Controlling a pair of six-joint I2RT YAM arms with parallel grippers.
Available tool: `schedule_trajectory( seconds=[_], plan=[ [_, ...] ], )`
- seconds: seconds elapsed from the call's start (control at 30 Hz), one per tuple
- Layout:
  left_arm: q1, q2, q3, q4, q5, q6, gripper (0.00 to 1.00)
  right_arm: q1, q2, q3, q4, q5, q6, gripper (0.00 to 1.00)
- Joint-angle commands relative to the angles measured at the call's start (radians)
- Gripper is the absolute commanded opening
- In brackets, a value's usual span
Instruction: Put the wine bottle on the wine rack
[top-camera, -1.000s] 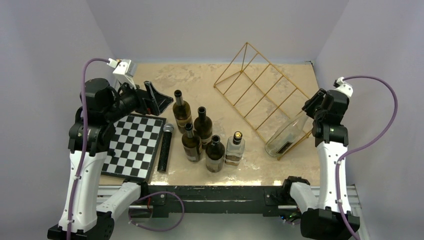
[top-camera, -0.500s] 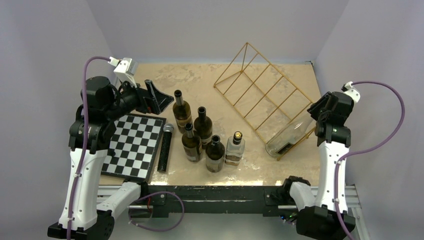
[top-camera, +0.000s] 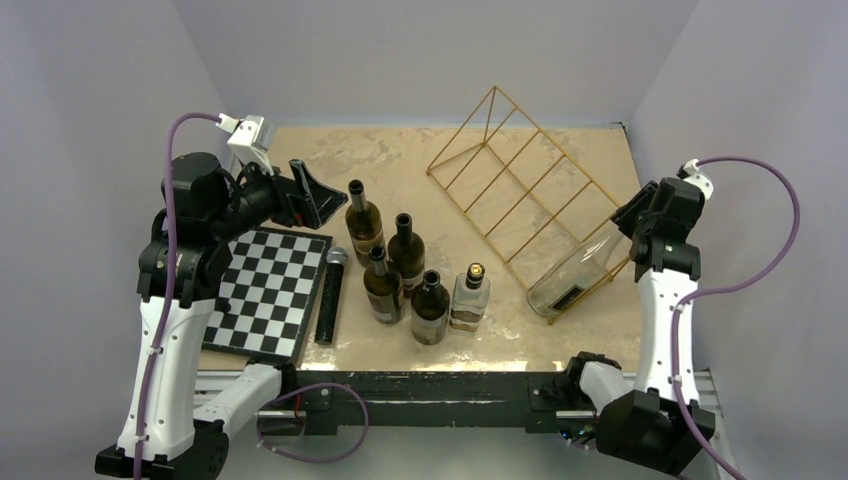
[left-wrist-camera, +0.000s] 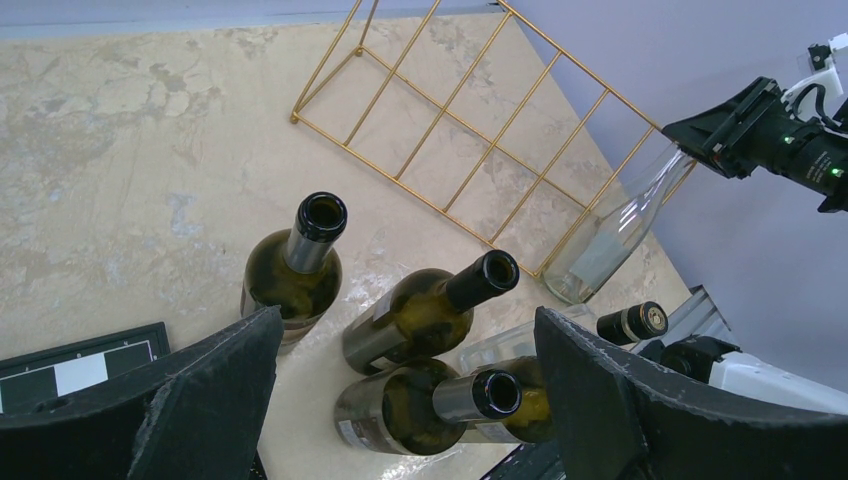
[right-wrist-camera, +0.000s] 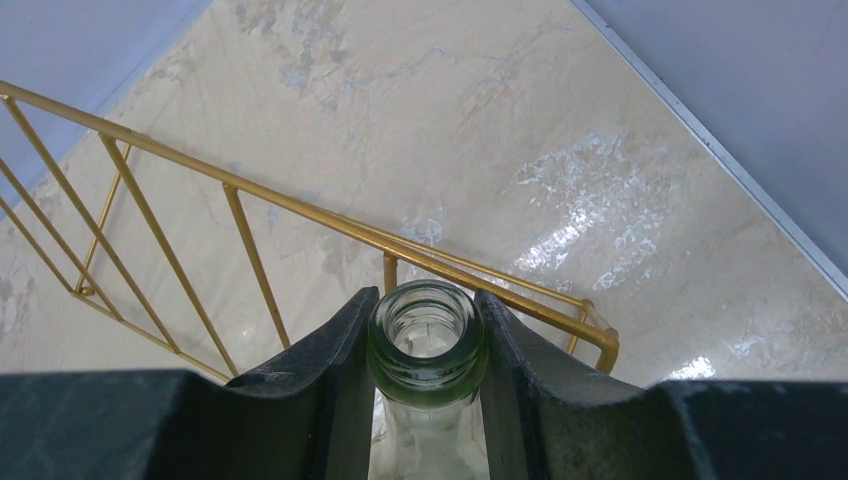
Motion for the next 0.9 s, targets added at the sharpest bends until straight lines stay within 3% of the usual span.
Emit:
schedule_trajectory(
  seconds=[0.0,0.17,0.53,0.77,0.87],
  plan=[
    [-0.004,-0.006,0.027,0.02,0.005,-0.007,0.99,0.009,0.027,0.021,-0.051,-0.05,-0.004,0.34],
    [-0.004,-0.001,0.024,0.02,0.004,-0.006,0.99,0.009,0.036,0.022,-0.056,-0.015,0.011,0.51],
    [-0.004,0.001,0.019,0.02,-0.001,-0.004,0.99,0.009,0.027,0.061,-0.116,0.075,0.026,0.61],
    [-0.004,0.003,0.02,0.019,0.001,-0.005,0.99,0.009,-0.056,0.145,-0.217,0.141,-0.012,0.82],
    [-0.004,0.005,0.023,0.021,0.007,-0.007,0.99,0.009,-0.122,0.174,-0.227,0.064,-0.049,0.86]
  ],
)
